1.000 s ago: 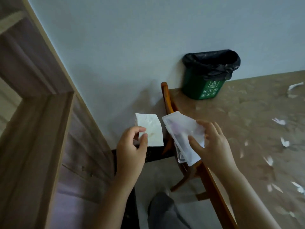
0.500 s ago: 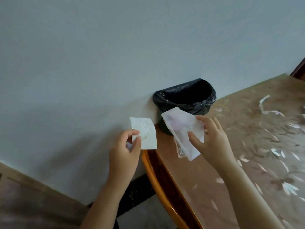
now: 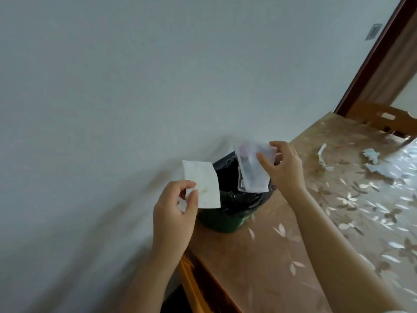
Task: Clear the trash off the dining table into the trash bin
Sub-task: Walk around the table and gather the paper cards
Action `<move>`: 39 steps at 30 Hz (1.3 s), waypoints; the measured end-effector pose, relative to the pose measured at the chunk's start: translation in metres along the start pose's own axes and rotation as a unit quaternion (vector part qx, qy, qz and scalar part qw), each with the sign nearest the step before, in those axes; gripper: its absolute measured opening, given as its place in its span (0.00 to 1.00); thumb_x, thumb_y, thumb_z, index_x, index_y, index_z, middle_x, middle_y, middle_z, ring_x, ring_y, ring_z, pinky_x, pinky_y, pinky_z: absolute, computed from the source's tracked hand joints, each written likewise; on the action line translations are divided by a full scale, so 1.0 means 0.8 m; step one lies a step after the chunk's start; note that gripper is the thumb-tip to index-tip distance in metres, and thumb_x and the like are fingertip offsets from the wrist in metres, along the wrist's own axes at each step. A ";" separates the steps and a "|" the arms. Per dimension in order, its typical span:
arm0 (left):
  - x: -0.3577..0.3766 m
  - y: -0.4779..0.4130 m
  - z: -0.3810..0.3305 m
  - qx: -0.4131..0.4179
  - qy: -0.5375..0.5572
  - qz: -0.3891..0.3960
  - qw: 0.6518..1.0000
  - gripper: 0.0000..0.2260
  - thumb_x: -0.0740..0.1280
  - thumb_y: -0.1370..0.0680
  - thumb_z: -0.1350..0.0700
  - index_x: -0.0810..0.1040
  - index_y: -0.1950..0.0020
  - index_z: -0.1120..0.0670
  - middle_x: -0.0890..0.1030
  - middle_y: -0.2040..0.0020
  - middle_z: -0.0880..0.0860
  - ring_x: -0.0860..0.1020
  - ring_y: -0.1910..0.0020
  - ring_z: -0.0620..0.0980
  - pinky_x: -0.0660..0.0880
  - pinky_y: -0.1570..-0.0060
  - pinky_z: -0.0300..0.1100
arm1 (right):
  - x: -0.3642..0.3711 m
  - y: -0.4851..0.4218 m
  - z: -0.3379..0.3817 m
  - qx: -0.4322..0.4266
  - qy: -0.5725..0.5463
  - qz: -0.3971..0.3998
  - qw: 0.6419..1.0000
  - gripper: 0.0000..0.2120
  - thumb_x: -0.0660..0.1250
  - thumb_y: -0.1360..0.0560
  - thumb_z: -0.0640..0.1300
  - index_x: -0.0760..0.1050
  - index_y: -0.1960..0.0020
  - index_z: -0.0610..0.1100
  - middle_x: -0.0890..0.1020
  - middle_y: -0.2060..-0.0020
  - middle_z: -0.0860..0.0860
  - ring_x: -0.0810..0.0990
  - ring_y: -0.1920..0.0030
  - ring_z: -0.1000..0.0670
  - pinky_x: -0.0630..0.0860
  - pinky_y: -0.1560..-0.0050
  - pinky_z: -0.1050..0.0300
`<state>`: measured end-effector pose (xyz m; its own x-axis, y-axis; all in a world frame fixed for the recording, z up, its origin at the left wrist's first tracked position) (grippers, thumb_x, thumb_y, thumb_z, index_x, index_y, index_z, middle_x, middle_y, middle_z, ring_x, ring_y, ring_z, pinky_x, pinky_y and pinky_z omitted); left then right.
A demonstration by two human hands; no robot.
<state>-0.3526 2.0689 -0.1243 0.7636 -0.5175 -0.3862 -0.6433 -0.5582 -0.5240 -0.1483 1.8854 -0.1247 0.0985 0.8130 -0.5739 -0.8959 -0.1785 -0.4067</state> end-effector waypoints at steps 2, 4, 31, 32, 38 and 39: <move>0.004 -0.014 0.006 0.010 0.005 0.005 1.000 0.05 0.69 0.29 0.65 0.78 0.54 0.59 0.76 0.60 0.48 0.73 0.63 0.39 0.67 0.59 0.21 | 0.016 -0.012 -0.006 0.030 0.015 -0.012 0.999 0.20 0.67 0.31 0.56 0.70 0.44 0.46 0.72 0.52 0.52 0.73 0.57 0.51 0.69 0.58 0.57; 0.007 -0.027 0.015 0.006 0.010 0.012 1.000 0.06 0.69 0.29 0.66 0.78 0.54 0.59 0.76 0.60 0.49 0.73 0.63 0.39 0.67 0.58 0.21 | 0.028 -0.018 -0.013 0.063 0.020 -0.037 0.997 0.21 0.67 0.31 0.57 0.70 0.45 0.44 0.72 0.52 0.51 0.71 0.58 0.52 0.67 0.59 0.58; 0.189 -0.094 0.041 0.051 0.028 0.266 0.962 0.08 0.66 0.25 0.60 0.77 0.47 0.56 0.78 0.51 0.51 0.74 0.54 0.45 0.67 0.56 0.28 | -0.017 0.101 -0.041 0.054 0.222 -0.058 0.972 0.12 0.71 0.31 0.42 0.77 0.50 0.39 0.80 0.53 0.44 0.78 0.51 0.42 0.75 0.54 0.51; 0.193 -0.093 0.042 0.058 0.006 0.270 0.961 0.08 0.66 0.25 0.59 0.77 0.46 0.56 0.77 0.50 0.53 0.74 0.53 0.47 0.67 0.53 0.33 | -0.020 0.106 -0.045 0.067 0.222 -0.059 0.971 0.12 0.70 0.30 0.42 0.76 0.49 0.40 0.80 0.52 0.45 0.77 0.50 0.43 0.74 0.53 0.52; 0.190 -0.052 0.003 0.205 -0.034 0.225 0.952 0.07 0.66 0.26 0.58 0.78 0.51 0.60 0.78 0.52 0.58 0.76 0.53 0.55 0.72 0.54 0.44 | -0.036 0.147 -0.072 0.127 0.227 -0.079 0.962 0.14 0.68 0.29 0.43 0.75 0.45 0.40 0.79 0.50 0.44 0.77 0.48 0.43 0.74 0.53 0.50; 0.192 -0.037 -0.007 0.232 -0.027 0.231 0.944 0.08 0.65 0.26 0.57 0.78 0.52 0.60 0.79 0.52 0.57 0.76 0.53 0.55 0.74 0.55 0.46 | -0.039 0.155 -0.076 0.137 0.232 -0.081 0.960 0.14 0.68 0.29 0.43 0.75 0.45 0.40 0.79 0.49 0.44 0.77 0.48 0.42 0.75 0.53 0.49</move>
<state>-0.2163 2.0022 -0.1635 0.4173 -0.5961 -0.6859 -0.8239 0.0703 -0.5623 -0.2359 1.8038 -0.2004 0.3708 0.4719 -0.7999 -0.9269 0.1337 -0.3508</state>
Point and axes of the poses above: each hand's wrist, its own y-axis away from the middle knuckle, its own x-axis out of the palm, z = x × y, the point moved 6 cm from there along -y, towards the middle knuckle
